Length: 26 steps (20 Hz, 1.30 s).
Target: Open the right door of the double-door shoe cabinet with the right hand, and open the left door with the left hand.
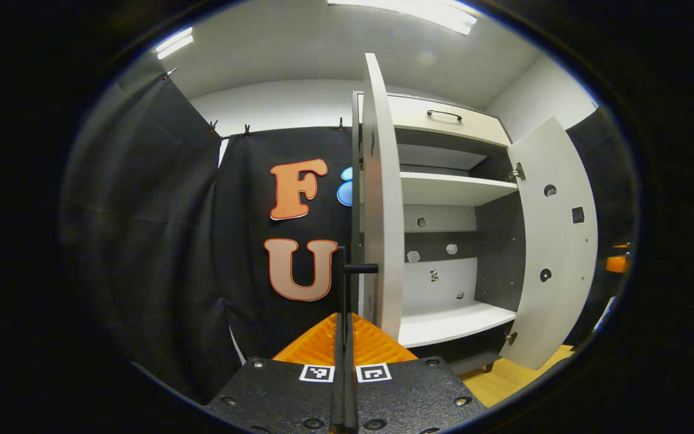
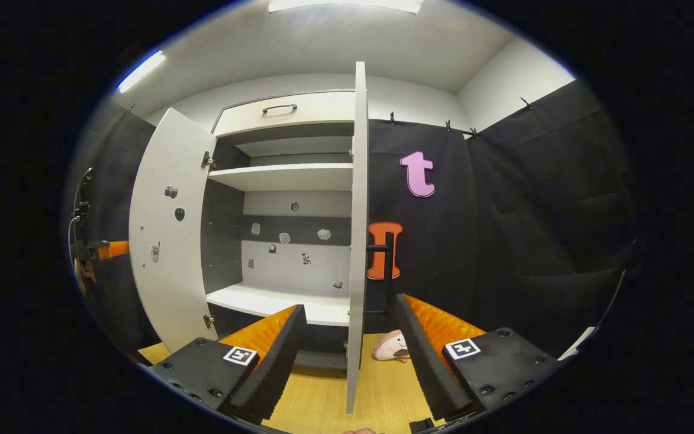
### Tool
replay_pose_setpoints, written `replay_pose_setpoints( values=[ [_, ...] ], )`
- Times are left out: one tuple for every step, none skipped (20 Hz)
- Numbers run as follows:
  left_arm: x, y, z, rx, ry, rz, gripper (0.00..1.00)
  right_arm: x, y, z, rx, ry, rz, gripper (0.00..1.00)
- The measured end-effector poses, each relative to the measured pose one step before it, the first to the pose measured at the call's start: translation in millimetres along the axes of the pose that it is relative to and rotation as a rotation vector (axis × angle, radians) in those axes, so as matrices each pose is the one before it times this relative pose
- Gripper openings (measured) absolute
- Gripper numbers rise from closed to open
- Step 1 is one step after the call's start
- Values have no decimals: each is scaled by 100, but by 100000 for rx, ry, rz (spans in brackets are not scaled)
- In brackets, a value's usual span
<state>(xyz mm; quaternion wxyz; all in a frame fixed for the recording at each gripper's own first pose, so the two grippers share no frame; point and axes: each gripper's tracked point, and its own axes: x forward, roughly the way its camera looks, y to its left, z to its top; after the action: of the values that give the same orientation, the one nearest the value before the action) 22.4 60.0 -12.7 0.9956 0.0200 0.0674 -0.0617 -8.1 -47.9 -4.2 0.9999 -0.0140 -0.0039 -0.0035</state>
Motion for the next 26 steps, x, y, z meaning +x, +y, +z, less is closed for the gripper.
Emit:
replay_pose_setpoints(
  values=[
    [-805, -661, 212, -1209, 164, -156, 2, 120, 185, -392, 106, 625, 353, 98],
    [-897, -282, -20, -879, 203, 779, 0, -8, 258, -345, 295, 813, 982, 98],
    [-745, -424, 63, -1272, -215, 686, 0, 177, 388, -189, 584, 619, 1586, 98],
    [-722, -626, 267, -953, -245, 64, 0, 165, 306, -103, 578, 565, 1332, 98],
    [-557, -547, 170, -535, -164, 820, 0, 108, 206, -111, 259, 263, 928, 98],
    [-581, -500, 132, -70, -32, 1158, 0, 60, 46, 246, -113, -315, 618, 98],
    [-318, -733, -155, -764, 404, 592, 0, -11, 16, 93, -275, -583, 158, 98],
    [-213, -653, 24, -1549, 49, 327, 0, 5, 24, 177, -242, -699, 58, 98],
    [-167, -734, -90, -1333, 288, -144, 0, 26, 30, 152, -116, -826, 192, 98],
    [-127, -410, -33, -1439, -88, 768, 0, 84, -15, 232, 10, -712, 177, 98],
    [-43, 134, 51, -751, -820, 2463, 0, 9, -61, 60, 116, -563, 25, 98],
    [61, -341, 8, 90, -450, 643, 0, 52, -94, 106, 164, -369, -49, 98],
    [214, -293, -244, 1101, -71, 1070, 16, -68, -126, -33, 331, -98, -104, 98],
    [-222, -217, -69, 1677, 132, 703, 21, 31, -71, 69, 440, -94, -108, 98],
    [171, -357, -137, 1600, 140, 146, 36, -28, -56, 51, 397, -115, -155, 98],
    [-160, -438, 94, 1252, -502, -1358, 41, -119, -85, 96, 284, -181, -178, 98],
    [-41, -825, 208, 500, -1025, -2237, 63, -75, -74, 39, 173, -342, -255, 98],
    [-6, -348, 62, 270, -533, -1077, 64, 12, -14, 108, 198, -265, -356, 98],
    [-53, -301, -76, 45, -13, -1301, 65, -33, -20, 65, 323, -210, -218, 98],
    [-43, -267, 102, 159, -132, -843, 73, 21, 61, 123, 415, -196, 97, 98],
    [209, -198, 68, -254, -790, -245, 92, -16, 74, -5, 347, -142, 199, 98],
    [37, -100, 303, -756, -1206, -420, 99, 33, 42, 75, 220, -165, 150, 98],
    [80, -139, 304, -935, -1261, -636, 94, 5, -22, 26, 89, -170, -30, 98],
    [-17, -89, 211, -567, -912, -407, 94, 0, -22, 111, 90, -222, -263, 100],
    [-70, 139, -60, 236, -601, 260, 94, 12, -51, 80, 79, -135, -364, 98],
    [43, 81, -1, 939, -342, 549, 92, 45, -16, -2, 170, -34, -327, 98]
  ],
)
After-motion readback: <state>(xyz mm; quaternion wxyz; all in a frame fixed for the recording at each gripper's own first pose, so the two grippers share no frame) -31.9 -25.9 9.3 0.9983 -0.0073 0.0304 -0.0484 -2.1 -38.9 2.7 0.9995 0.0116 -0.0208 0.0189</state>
